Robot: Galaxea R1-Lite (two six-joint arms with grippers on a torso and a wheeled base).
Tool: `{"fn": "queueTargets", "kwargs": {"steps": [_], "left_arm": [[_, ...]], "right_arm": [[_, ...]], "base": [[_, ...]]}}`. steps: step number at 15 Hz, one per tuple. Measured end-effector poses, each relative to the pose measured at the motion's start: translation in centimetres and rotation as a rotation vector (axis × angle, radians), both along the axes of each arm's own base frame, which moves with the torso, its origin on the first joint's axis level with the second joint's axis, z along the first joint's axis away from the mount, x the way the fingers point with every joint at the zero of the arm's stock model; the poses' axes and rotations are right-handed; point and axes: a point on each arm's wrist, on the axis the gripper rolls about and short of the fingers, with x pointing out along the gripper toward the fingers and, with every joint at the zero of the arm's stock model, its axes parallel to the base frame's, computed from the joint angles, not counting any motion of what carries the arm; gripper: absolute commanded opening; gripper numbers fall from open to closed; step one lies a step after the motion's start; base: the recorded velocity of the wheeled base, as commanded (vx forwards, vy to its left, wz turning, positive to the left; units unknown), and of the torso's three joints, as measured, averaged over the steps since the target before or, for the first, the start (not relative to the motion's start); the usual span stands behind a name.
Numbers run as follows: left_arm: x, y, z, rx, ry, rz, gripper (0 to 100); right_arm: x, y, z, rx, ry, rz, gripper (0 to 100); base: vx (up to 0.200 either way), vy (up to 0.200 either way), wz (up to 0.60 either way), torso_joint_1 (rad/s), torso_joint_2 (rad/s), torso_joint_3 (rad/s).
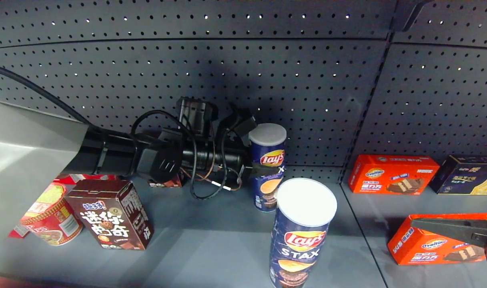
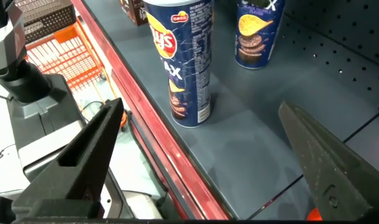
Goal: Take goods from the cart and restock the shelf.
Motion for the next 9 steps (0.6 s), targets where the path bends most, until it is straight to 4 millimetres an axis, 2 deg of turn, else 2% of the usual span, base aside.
{"fn": "queueTargets", "kwargs": {"steps": [3, 4, 9], "left_arm": [[0.14, -0.03, -0.22, 0.002, 0.003, 0.003, 0], [0.19, -0.04, -0.32, 0.003, 0.004, 0.004, 100], [0.38, -0.15, -0.64, 0.019, 0.007, 0.029, 100]], "right_arm": [[-0.01, 0.01, -0.02, 0.0, 0.001, 0.002, 100], [-0.01, 0.01, -0.03, -0.001, 0.001, 0.002, 100], [-0.04, -0.01, -0.32, -0.006, 0.011, 0.004, 100]], "base": [[0.0, 0.0, 0.0, 0.0, 0.0, 0.0], [0.0, 0.0, 0.0, 0.0, 0.0, 0.0], [0.0, 0.0, 0.0, 0.0, 0.0, 0.0]]}}
